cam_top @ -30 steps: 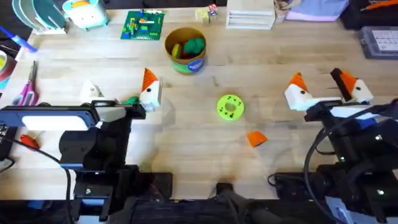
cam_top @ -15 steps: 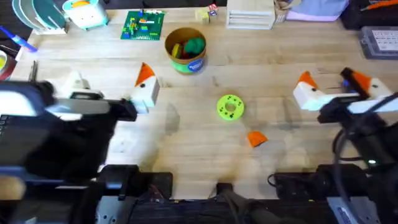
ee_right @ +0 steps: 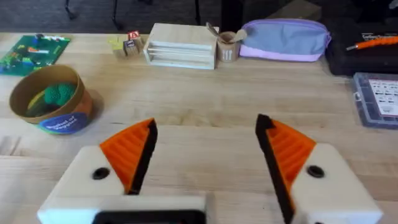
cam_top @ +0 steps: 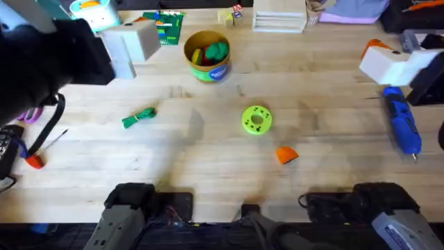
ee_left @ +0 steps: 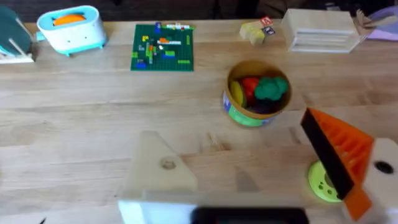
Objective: Pick up the gripper from the table and insert it into the empty holder that is missing its gripper. Then pick up a screw, insert it into the mounting hole, and use the screwdriver to tighten it. Finally, clean up the table by picking up the vegetable and placing it into the bucket.
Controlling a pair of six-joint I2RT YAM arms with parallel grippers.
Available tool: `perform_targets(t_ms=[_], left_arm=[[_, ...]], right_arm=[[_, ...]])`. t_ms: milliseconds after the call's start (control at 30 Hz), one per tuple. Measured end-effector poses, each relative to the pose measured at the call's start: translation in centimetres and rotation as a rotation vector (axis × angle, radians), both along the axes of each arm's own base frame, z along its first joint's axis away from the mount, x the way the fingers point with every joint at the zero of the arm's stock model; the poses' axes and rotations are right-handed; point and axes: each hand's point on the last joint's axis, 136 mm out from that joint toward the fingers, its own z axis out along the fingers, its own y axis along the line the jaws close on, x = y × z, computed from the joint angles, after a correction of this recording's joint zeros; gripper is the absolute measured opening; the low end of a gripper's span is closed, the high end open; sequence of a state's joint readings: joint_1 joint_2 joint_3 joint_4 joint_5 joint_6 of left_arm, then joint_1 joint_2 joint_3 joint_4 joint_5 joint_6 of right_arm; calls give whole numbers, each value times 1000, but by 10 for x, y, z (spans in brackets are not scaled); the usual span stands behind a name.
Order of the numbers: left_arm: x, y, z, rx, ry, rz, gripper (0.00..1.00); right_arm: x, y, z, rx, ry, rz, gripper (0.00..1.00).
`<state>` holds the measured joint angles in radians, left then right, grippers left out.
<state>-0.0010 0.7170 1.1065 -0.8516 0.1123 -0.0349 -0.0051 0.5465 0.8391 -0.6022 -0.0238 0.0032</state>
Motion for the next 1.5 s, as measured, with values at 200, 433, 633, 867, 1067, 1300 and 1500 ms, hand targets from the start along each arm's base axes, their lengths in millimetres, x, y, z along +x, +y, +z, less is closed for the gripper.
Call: perform_targets(t_ms=[200, 433, 633, 867, 1067, 1300, 1500], left_arm=[[2, 0, -3, -4, 19, 0, 798], [2, -1, -2, -2, 17, -4, 265], [2, -1, -2, -6, 18, -1, 984], [2, -1, -2, -5, 18, -2, 993], [-3, -1, -12, -5, 61, -2, 993], [-17, -2, -33, -11, 165, -8, 993], [8, -14, -32, -43, 60, -65, 994]], right_arm=[[0, 0, -1, 0, 5, 0, 991], [-1, 0, -2, 0, 7, 0, 991], [-1, 0, -2, 0, 7, 0, 991], [-1, 0, -2, 0, 7, 0, 991], [-1, 0, -2, 0, 7, 0, 991], [-1, 0, -2, 0, 7, 0, 991], [-1, 0, -2, 0, 7, 0, 992]])
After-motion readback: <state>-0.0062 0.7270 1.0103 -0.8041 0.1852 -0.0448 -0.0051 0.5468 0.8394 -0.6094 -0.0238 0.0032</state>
